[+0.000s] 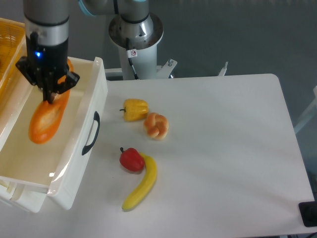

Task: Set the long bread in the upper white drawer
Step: 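Lower the long bread into the drawer and open the gripper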

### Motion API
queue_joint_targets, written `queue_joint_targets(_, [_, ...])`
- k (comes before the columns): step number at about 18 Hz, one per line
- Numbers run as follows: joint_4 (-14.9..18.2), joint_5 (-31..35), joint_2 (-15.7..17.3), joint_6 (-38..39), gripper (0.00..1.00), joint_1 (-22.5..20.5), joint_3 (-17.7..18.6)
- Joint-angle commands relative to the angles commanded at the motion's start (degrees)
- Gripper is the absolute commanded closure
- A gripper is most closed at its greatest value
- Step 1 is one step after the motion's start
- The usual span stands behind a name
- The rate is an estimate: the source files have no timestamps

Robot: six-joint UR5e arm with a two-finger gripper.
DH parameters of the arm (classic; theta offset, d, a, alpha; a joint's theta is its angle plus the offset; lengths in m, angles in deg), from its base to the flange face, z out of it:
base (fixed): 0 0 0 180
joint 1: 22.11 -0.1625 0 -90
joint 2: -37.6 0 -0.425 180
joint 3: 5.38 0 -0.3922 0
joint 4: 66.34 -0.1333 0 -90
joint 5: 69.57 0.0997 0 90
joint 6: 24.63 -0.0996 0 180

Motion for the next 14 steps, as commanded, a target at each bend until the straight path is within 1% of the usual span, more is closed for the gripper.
queue_joint_targets(1, [-0.09, 0.35, -0.35, 0.0, 1.0, 0.35, 0.0])
queue_joint_targets(3, [-0.09, 1.67, -1.06, -0.26, 0.93, 0.62, 0.35])
queue_joint_targets(4, [-0.26, 1.94, -1.32, -0.44, 0.86, 1.14, 0.53])
queue_joint_targets(6, [-0.53, 2.03, -1.76, -0.97, 0.76, 1.32, 0.79])
queue_joint_targets(11, [-0.7, 2.11, -2.29, -1.23, 0.49, 1.32, 1.23])
queue_joint_targets(12, [-0.79, 2.2, -2.38, -1.58, 0.42, 1.32, 1.23])
queue_joint_targets(13, [-0.44, 2.55, -2.55, -3.41, 0.32, 1.32, 1.14])
queue_joint_targets(14, [-0.44, 2.64, -2.47, -3.95, 0.27, 1.32, 1.14])
